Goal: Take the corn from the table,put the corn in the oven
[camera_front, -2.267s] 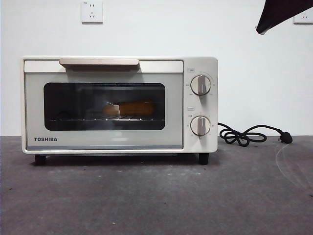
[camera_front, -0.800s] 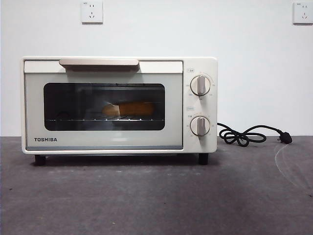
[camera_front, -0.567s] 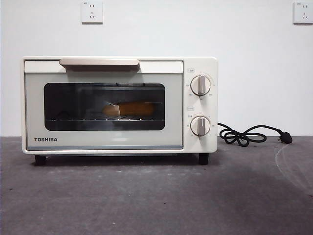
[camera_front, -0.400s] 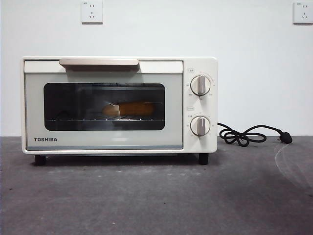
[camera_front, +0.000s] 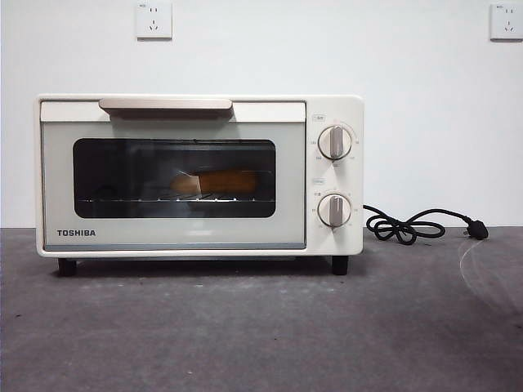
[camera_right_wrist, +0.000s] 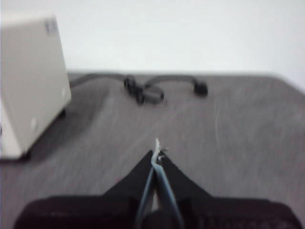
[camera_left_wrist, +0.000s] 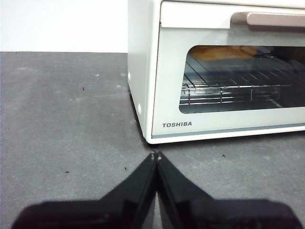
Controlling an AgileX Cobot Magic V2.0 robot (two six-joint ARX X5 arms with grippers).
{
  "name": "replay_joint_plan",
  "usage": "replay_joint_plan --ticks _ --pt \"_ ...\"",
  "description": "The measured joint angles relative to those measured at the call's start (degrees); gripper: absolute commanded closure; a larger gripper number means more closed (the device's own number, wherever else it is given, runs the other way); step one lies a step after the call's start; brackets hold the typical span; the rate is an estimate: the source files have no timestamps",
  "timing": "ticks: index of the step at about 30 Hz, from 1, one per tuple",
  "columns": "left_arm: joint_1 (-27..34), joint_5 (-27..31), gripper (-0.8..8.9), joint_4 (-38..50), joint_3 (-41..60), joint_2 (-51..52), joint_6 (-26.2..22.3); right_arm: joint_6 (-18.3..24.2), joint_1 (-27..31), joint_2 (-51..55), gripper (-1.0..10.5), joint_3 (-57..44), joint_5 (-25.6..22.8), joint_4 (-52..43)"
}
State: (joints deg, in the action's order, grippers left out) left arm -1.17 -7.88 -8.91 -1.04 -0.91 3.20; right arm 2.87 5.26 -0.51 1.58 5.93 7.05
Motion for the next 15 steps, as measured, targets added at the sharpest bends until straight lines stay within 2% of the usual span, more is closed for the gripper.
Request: replay_joint_plan --ticks 2,11,15 --pt "0.00 0.00 8.17 0.02 0.00 0.00 0.00 -0.24 0.00 -0.07 9.5 -0.09 -0.09 3.78" --pt "0.00 0.00 8.17 0.00 0.00 0.00 0.00 -0.61 0.00 -0.04 9.5 -0.11 -0.22 3.67" --pt "0.00 0.00 8.17 0.00 0.00 0.00 0.00 -0.61 0.00 -0.04 9.5 -0.11 -1.73 3.65"
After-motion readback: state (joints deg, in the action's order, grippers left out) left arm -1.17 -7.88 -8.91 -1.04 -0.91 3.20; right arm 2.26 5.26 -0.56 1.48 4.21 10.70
